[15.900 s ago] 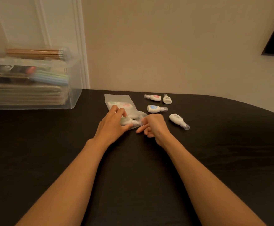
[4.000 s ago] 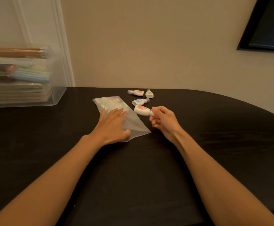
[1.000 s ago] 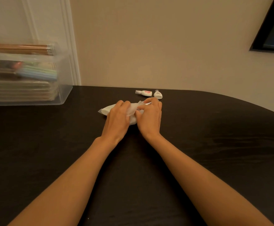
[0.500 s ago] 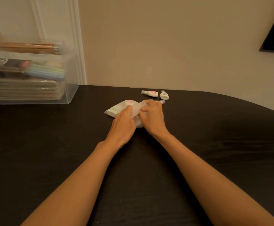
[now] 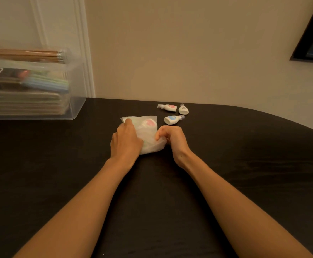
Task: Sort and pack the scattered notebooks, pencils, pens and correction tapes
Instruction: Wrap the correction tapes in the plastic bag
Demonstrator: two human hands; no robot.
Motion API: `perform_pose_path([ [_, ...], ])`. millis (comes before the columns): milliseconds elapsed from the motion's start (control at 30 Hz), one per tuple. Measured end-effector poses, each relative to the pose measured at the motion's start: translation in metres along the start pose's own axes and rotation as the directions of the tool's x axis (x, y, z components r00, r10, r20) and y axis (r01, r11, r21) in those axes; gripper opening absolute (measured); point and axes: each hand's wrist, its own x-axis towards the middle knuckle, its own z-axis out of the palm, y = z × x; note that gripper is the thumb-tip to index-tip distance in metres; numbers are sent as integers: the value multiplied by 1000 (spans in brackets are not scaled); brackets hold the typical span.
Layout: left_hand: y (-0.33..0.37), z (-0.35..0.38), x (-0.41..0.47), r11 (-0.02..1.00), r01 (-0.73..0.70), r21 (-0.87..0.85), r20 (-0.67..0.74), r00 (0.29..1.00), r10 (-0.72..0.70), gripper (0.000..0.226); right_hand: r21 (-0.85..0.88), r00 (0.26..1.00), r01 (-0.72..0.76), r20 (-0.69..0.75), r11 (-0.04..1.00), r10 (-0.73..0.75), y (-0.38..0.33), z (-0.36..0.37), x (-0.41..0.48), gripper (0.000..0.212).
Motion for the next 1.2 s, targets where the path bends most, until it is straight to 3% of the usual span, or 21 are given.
perform_pose_path([
  [133,1,2,-1,997,-74,-19,-52,996,73,19,6,999,-1,37,1000,1,1,1,0,27],
  [267,-6,4,4,991,-105,-82,-49,994,101,23,13,996,20,84,1000,-21,5,0,1,29],
  [433,-14,9,13,995,-53,-81,99,993,61,35,2,996,-77,35,997,77,7,1,5,30],
  [533,-14,3,16,993,-88,-79,154,983,100,36,-72,999,-27,37,997,30,5,-1,4,17],
  [633,-12,-8,15,977,-161,-138,219,957,189,23,-70,999,22,45,997,-19,6,-5,3,26],
  [700,-12,-25,19,951,-15,-308,402,904,145,4,-12,1000,23,3,1000,-23,7,-6,6,38],
  [767,-14,-41,26,903,143,-404,581,803,133,28,-42,991,23,-129,999,-28,9,-5,13,31],
  [800,-14,-44,31,902,141,-407,591,794,142,36,-93,977,15,-209,996,-35,10,-5,18,23],
  [867,-14,-37,44,888,145,-436,474,876,89,41,-132,957,-10,-288,991,-29,14,-4,28,9],
  [900,-14,-31,47,892,148,-427,366,930,20,38,-140,964,-17,-264,990,-21,16,-4,33,22],
  [967,-13,-16,51,933,64,-354,211,977,13,19,-164,993,-8,-121,986,-12,19,-5,41,54],
  [1067,-16,-1,58,959,-43,-279,317,939,134,12,-221,997,23,79,975,-6,18,-3,51,73],
  [1133,-20,3,70,946,13,-324,378,918,117,15,-357,993,51,114,933,-10,18,-2,62,72],
  [1200,-23,3,74,929,64,-364,390,917,90,32,-435,990,63,141,898,-1,17,-5,66,69],
])
